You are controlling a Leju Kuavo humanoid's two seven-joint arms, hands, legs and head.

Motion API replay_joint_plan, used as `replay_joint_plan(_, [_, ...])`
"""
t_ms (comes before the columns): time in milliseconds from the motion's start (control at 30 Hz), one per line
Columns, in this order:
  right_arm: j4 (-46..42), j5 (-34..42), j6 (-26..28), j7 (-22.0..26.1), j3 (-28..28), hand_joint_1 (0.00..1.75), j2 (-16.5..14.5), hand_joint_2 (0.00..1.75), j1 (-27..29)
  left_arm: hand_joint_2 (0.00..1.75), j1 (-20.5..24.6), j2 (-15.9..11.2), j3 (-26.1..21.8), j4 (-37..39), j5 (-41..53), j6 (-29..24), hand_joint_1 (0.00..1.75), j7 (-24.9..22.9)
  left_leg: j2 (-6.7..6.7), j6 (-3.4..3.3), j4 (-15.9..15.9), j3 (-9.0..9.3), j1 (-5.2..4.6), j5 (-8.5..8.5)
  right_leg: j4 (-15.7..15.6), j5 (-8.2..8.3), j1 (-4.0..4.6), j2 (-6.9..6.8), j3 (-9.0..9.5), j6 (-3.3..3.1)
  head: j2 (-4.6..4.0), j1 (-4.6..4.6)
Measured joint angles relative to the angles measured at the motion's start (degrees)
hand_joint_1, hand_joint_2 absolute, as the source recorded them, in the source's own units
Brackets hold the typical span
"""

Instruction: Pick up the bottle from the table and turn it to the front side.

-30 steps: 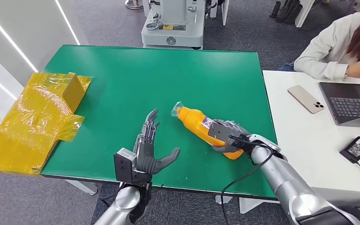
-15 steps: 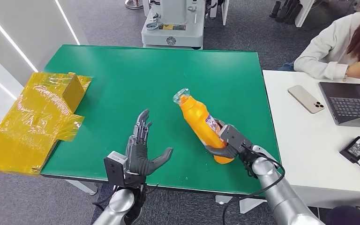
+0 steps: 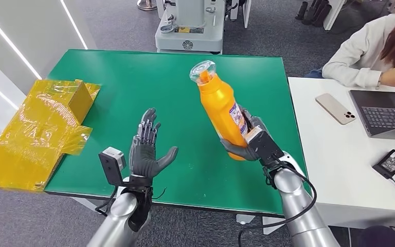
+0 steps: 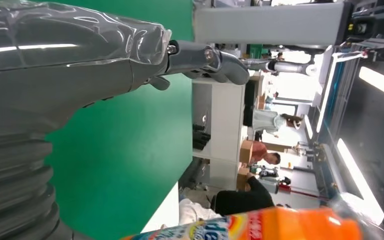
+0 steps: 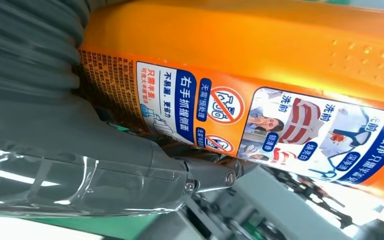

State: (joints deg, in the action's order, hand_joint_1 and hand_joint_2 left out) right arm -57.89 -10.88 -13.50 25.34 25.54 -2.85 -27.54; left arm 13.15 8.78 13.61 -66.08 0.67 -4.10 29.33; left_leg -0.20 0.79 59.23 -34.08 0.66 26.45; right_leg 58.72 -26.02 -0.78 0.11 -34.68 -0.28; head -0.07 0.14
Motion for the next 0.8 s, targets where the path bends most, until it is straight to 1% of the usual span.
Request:
replay_joint_plan(167, [-1.8, -1.0, 0.9, -0.1, 1.9, 1.75, -2.4, 1.75, -1.1, 1.75, 3.9, 0.2, -0.6, 3.6, -1.6, 2.4, 0.00, -0.9, 0.00, 0.00, 0.0, 0.00, 0.00, 0.00, 0.0, 0.00, 0.00, 0.01, 0.00, 0.00, 0.00, 0.01])
replay_joint_plan(300, [-0.7, -1.0, 1.4, 0.0, 4.1, 1.75, -3.9, 1.75, -2.1, 1.75, 7.1, 0.1, -1.3, 7.3, -4.7, 6.3, 0.00, -2.3, -0.01, 0.00, 0.0, -0.01, 0.00, 0.00, 0.0, 0.00, 0.00, -0.01, 0.00, 0.00, 0.00, 0.00])
replay_joint_plan(467, [1.4, -0.9, 1.7, 0.0, 6.1, 1.75, -5.4, 1.75, -2.4, 1.75, 11.0, 0.1, -2.5, 11.3, -5.7, 8.7, 0.00, -3.2, -0.01, 0.01, 0.0, -0.01, 0.00, -0.01, 0.0, 0.00, 0.00, -0.01, 0.00, 0.00, 0.00, 0.01])
replay_joint_plan(600, [3.5, -1.9, 1.5, -1.1, 7.1, 1.75, -6.5, 1.75, -2.7, 1.75, 12.8, -0.1, -3.3, 12.7, -6.3, 11.1, 0.00, -4.6, -0.01, 0.01, 0.0, -0.01, 0.00, 0.00, 0.0, 0.00, 0.00, 0.00, 0.00, 0.00, 0.00, 0.00])
replay_joint_plan(800, [8.4, -3.8, 3.9, -0.9, 7.4, 1.75, -7.0, 1.75, -4.5, 1.75, 13.6, -0.9, -3.6, 12.8, -7.3, 15.4, 0.00, -6.8, 0.00, 0.01, 0.0, -0.01, 0.00, 0.00, 0.0, 0.00, 0.00, 0.00, -0.01, 0.00, 0.00, 0.01])
